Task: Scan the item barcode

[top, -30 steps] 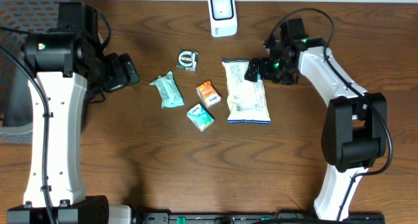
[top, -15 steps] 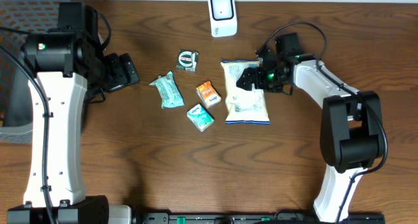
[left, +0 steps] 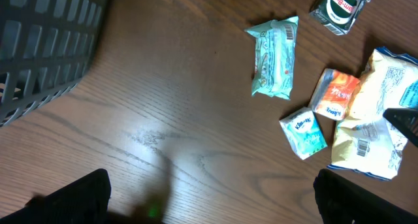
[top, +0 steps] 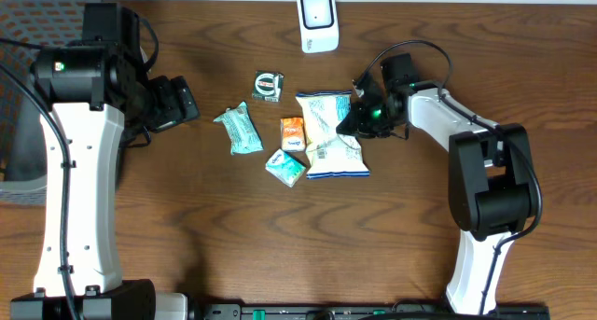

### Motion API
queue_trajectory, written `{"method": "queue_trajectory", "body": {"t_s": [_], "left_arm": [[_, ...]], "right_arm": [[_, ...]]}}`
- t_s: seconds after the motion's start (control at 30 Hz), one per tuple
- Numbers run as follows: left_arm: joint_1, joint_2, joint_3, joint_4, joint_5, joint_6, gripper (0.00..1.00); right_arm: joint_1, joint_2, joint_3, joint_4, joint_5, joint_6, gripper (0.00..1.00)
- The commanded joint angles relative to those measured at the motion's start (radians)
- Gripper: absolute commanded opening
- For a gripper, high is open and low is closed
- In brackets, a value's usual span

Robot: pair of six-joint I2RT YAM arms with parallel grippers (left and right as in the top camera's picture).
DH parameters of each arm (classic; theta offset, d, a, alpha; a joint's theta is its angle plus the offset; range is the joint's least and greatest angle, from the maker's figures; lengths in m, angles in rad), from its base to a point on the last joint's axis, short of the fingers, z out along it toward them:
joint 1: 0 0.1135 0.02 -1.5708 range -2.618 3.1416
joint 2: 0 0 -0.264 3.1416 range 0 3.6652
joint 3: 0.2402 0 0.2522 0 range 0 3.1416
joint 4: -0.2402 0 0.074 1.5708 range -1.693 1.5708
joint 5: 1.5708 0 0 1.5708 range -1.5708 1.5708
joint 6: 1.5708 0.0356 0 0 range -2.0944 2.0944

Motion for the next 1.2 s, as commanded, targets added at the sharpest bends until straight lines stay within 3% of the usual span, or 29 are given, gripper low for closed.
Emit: {"method": "queue_trajectory", "body": {"t_s": [0.0, 0.27, 0.47, 0.73, 1.17], "left_arm": [[0.002, 0.002, -0.005, -0.003, -0.002, -0.013, 0.98], [0.002, 0.002, -0.005, -0.003, -0.002, -0.013, 0.98], [0.002, 0.002, -0.005, -0.003, -0.002, -0.013, 0.98], [0.002, 0.002, -0.005, -0.003, -0.002, -0.013, 0.98], [0.002, 0.002, -0.005, -0.003, -0.002, -0.013, 0.98]], "right_arm": [[-0.042, -0.103, -0.019, 0.002, -0.001, 0.029, 0.01], [-0.089, -0.409, -0.019, 0.056, -0.006, 0.068, 0.01], [-0.085, -0.535, -0.019, 0.113, -0.051, 0.118, 0.01], [-0.043, -0.590, -0.019, 0.243, -0.072, 0.154, 0.01], [-0.001, -0.590, -0.019, 0.169, -0.019, 0.158, 0.01]]}}
